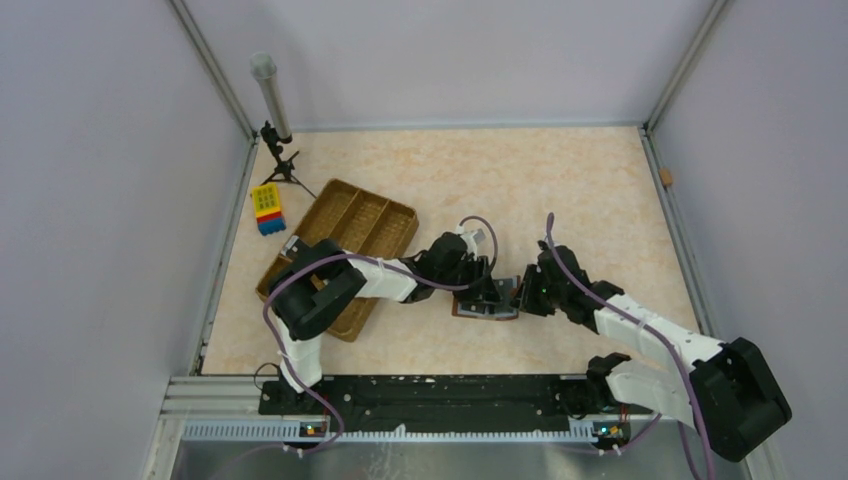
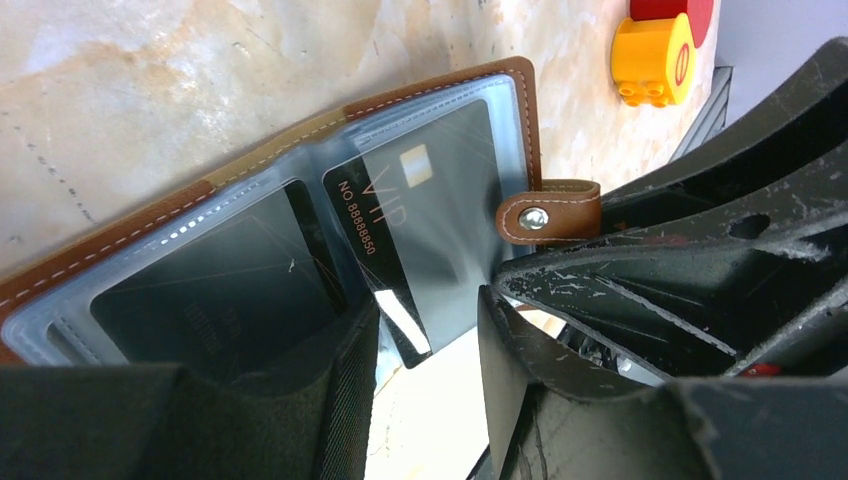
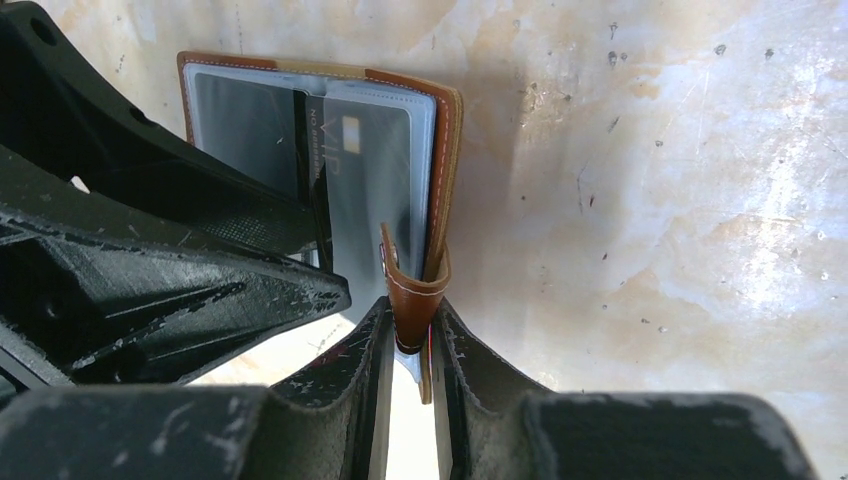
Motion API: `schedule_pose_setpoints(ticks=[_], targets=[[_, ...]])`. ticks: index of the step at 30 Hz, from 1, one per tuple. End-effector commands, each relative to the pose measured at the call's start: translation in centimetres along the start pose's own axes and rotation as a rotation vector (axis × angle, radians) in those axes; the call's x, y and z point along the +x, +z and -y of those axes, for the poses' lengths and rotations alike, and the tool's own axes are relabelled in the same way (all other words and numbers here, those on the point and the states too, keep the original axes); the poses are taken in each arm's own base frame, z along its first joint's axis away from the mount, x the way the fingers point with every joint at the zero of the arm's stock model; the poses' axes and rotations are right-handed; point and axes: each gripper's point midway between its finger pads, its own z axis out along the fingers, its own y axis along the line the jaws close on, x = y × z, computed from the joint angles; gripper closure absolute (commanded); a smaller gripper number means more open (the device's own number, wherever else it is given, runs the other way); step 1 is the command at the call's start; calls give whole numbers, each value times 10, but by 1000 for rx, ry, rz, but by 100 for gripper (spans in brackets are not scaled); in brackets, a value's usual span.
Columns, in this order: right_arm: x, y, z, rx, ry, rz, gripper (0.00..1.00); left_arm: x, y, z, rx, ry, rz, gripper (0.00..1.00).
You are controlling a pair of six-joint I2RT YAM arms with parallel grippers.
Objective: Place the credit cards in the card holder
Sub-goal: Close the card holder at the center of the board.
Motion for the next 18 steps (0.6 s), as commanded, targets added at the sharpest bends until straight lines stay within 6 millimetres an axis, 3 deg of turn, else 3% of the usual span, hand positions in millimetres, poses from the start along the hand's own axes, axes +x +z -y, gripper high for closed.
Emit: schedule_pose_setpoints(ticks=[1,7,13,18], targets=[[-16,-6,-15,-37,0,54,81,4,-2,20,107,61,-1,58],[-19,-9,-14,-24,1,68,83,-3,-15,29,130,92,53,57],[-25,-14,-12,0,-10,89,100,-14,-37,33,77,129,97,40],[-30,-18,-12,18,-41,95,100,-22,-57,33,51,132,125,34]])
